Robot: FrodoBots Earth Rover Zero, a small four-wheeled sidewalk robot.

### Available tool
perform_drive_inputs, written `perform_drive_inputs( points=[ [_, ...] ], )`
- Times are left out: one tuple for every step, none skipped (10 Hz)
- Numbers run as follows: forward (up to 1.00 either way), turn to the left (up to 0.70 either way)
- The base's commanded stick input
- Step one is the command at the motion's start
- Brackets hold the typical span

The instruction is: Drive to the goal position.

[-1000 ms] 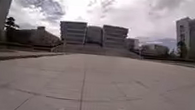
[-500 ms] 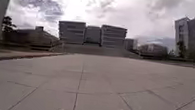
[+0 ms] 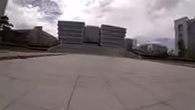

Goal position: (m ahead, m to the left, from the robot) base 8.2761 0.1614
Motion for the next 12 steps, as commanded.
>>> perform_drive_inputs(
  points=[
    [1.00,0.01],
    [1.00,0.01],
    [1.00,0.01],
    [1.00,0.41],
    [1.00,0.41],
    [1.00,0.41],
    [1.00,0.41],
    [1.00,0.37],
    [1.00,0.33],
    [1.00,0.01],
    [1.00,0.01],
    [1.00,0.01]
  ],
)
